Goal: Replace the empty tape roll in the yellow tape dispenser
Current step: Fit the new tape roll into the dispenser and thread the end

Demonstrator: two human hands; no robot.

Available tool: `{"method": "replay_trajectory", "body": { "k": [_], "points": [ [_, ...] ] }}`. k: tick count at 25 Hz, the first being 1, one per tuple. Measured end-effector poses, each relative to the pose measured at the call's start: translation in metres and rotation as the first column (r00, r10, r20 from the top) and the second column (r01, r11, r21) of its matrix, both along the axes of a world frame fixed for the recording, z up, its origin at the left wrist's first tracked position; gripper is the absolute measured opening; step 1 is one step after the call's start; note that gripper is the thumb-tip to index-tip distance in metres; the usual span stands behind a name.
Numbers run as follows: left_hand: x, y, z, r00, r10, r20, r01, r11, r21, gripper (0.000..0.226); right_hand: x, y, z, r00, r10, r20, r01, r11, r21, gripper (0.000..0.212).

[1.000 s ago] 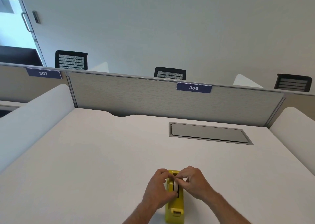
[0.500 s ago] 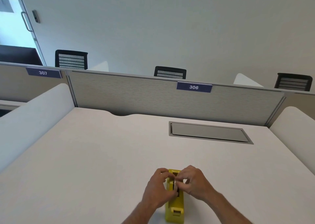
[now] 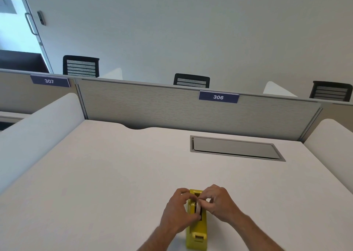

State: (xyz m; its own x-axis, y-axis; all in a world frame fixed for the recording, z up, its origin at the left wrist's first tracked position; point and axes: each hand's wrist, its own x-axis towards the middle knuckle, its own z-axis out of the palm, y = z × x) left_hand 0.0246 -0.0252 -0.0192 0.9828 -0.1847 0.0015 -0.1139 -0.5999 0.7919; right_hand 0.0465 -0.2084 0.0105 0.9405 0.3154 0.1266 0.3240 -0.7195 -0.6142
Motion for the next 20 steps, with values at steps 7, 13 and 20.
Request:
{"method": "replay_trajectory", "body": {
  "k": [7, 13, 20],
  "points": [
    [-0.0006, 0.0009, -0.0007, 1.000, 0.002, 0.010, -0.001, 1.000, -0.019, 0.052, -0.0023, -0.0023, 0.0006, 0.998, 0.001, -0.062, 0.001, 0.999, 0.032, 0.023],
    [0.0002, 0.0006, -0.0015, 1.000, -0.003, -0.001, 0.003, 1.000, -0.006, 0.052, -0.0070, -0.0024, 0.0005, 0.998, 0.057, -0.003, -0.057, 0.996, -0.070, 0.034],
    [0.0006, -0.0003, -0.0004, 1.000, -0.007, 0.007, 0.007, 1.000, 0.030, 0.054, -0.0033, -0.0012, -0.0010, 0.999, 0.044, 0.017, -0.044, 0.998, -0.040, 0.019]
  ]
}}
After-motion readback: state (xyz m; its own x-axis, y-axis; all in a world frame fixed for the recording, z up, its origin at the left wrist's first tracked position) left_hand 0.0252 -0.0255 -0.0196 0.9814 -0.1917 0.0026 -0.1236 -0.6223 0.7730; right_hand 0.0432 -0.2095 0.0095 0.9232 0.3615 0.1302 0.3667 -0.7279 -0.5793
